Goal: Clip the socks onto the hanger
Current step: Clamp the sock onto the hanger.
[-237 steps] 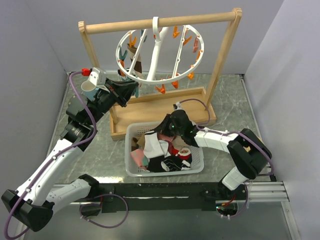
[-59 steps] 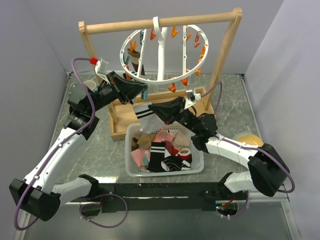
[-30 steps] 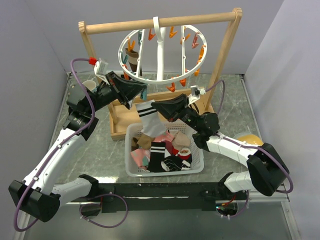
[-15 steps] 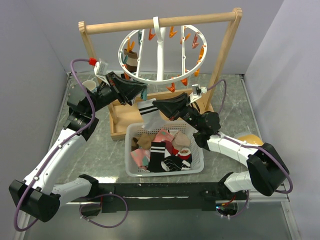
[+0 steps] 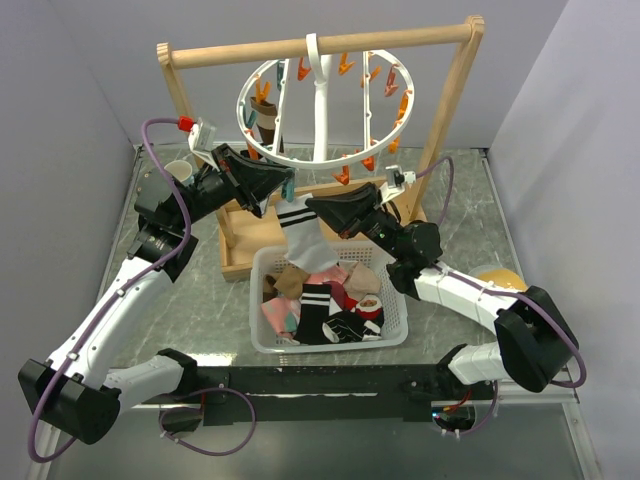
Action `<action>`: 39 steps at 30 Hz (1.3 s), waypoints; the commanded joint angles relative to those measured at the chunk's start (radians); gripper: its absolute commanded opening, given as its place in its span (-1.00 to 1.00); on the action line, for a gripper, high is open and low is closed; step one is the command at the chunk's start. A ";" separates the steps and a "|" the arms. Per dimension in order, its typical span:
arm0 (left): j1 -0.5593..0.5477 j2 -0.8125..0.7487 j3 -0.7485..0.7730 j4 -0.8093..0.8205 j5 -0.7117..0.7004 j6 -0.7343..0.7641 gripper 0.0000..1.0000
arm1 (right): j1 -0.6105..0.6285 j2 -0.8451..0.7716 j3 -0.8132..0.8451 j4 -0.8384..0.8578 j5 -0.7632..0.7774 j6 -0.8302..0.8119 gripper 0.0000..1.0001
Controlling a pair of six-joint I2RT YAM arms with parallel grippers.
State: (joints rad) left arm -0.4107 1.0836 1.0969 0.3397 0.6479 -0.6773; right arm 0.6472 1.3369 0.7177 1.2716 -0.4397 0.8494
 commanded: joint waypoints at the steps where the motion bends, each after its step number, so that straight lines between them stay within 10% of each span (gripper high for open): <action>1: -0.016 -0.027 -0.011 0.015 0.118 -0.027 -0.98 | -0.006 -0.042 0.060 0.370 -0.020 0.016 -1.00; 32: -0.016 -0.036 -0.011 0.015 0.122 -0.042 -0.98 | -0.003 -0.015 0.124 0.370 -0.005 0.013 -1.00; 39: -0.014 -0.051 -0.009 -0.010 0.107 -0.042 -0.12 | -0.003 -0.016 0.104 0.368 -0.027 -0.018 -1.00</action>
State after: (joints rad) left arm -0.4107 1.0737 1.0939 0.3466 0.6476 -0.7025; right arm 0.6472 1.3270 0.8005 1.2724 -0.4572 0.8581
